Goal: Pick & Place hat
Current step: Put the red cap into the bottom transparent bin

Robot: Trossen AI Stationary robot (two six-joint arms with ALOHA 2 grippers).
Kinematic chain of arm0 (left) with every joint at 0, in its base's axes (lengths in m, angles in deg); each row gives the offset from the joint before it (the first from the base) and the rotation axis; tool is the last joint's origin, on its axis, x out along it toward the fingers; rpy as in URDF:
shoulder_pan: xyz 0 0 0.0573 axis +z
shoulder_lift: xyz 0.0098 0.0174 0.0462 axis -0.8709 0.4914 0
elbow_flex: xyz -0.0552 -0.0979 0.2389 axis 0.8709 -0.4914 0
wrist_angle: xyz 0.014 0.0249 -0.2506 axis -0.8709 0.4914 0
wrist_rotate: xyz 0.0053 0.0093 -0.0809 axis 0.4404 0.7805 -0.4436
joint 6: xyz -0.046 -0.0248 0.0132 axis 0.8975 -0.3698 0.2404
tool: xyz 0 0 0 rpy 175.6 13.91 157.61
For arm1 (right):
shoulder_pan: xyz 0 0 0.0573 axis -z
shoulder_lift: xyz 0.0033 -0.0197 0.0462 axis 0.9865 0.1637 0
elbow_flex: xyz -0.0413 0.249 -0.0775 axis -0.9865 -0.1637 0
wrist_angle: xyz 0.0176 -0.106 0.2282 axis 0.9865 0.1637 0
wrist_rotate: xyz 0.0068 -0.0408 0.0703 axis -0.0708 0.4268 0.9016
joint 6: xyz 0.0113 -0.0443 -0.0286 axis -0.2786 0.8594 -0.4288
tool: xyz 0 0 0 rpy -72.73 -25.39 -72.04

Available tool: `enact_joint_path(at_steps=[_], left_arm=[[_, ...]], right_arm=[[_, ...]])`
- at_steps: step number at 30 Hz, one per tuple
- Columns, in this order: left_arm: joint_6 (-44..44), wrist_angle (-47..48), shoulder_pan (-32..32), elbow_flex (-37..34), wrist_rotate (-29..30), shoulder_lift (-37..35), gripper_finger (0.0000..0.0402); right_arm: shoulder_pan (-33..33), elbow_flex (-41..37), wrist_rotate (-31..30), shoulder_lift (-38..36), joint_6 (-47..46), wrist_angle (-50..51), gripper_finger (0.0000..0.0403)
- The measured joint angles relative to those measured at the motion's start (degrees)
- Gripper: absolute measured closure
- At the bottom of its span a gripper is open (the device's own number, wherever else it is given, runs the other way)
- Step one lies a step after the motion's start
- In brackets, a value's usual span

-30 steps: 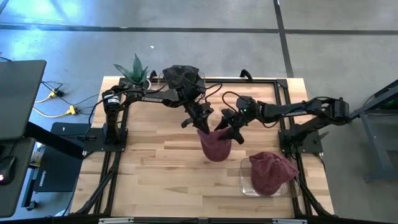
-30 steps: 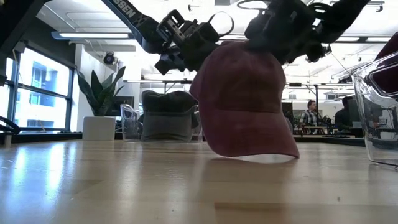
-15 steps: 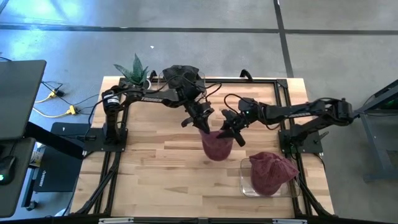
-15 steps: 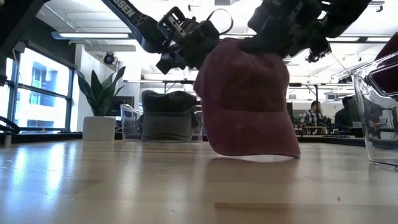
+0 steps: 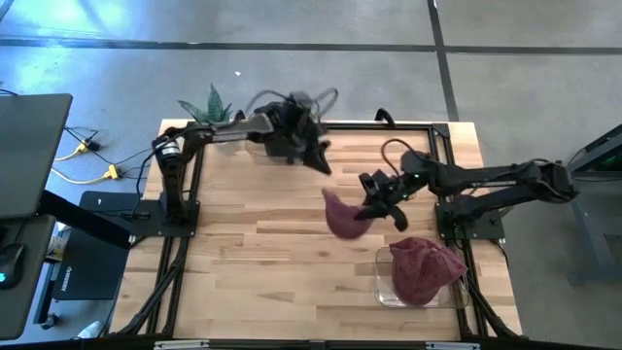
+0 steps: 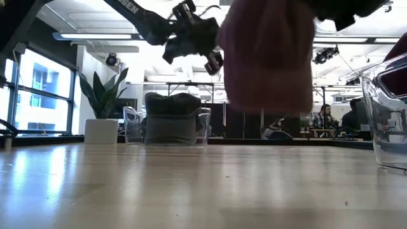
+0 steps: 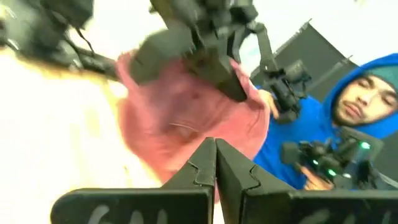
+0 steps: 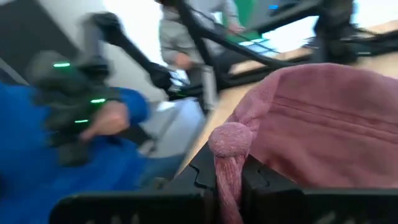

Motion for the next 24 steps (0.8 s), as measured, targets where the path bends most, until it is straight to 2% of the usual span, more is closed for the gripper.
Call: enact_joint_path(at_steps=[7,12,16,21,24], left_arm=[[-1.2,3.4,2.4,1.6,1.3,-6.3,0.0401],[-10.1,13.5,2.1,1.7,5.7,-12.9,0.0401],[-20.3,26.2,0.1,1.7,17.0,-15.8,0.0401],[-22.6,32.5,-4.5,1.8,36.7,-16.5,0.0401],[-22.5,33.3,-7.2,1.7,41.8,-16.3,0.0401]], right_arm=[[-5.3,0.1,-0.4,-8.2,-12.4,-2.9,0.0398],[-9.3,1.4,0.7,-15.1,-20.3,1.8,0.0395],[-13.9,1.8,0.9,-21.2,-22.8,7.6,0.0399],[-21.9,1.9,-7.7,-25.7,-27.9,11.6,0.0399],[-27.9,1.9,-14.3,-26.7,-29.4,16.7,0.0399]])
